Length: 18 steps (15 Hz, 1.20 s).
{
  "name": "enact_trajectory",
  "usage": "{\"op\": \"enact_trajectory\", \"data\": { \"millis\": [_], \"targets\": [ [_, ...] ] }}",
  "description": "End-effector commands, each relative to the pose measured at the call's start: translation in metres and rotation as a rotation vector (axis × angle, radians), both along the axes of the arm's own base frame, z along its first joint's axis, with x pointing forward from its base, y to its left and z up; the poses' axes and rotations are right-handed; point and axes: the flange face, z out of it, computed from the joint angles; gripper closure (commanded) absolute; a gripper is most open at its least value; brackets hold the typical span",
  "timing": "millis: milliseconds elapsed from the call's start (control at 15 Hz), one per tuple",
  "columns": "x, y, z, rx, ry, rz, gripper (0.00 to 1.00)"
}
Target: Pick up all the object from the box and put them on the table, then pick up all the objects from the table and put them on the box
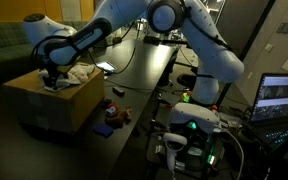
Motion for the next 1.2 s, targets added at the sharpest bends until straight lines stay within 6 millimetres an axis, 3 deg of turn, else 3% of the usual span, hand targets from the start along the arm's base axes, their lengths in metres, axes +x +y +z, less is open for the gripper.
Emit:
{"op": "enact_trajectory", "data": {
  "millis": [0, 67, 200, 333, 733, 1000, 1133],
  "targets": [
    [0.009, -0.009, -0.005, 0.013, -0.007, -0.029, 0.0],
    [0.009, -0.01, -0.003, 0.02, 0.0, -0.032, 0.03],
    [0.007, -0.01, 0.003, 0.038, 0.003, -0.029, 0.27],
    [0.004, -0.007, 0.008, 0.048, 0.001, -0.025, 0.36],
    [-0.003, -0.004, 0.012, 0.046, -0.003, -0.028, 0.84],
    [-0.012, -0.003, 0.025, 0.029, -0.015, -0.037, 0.93],
    [-0.021, 0.001, 0.045, 0.039, -0.022, -0.024, 0.89]
  ]
}}
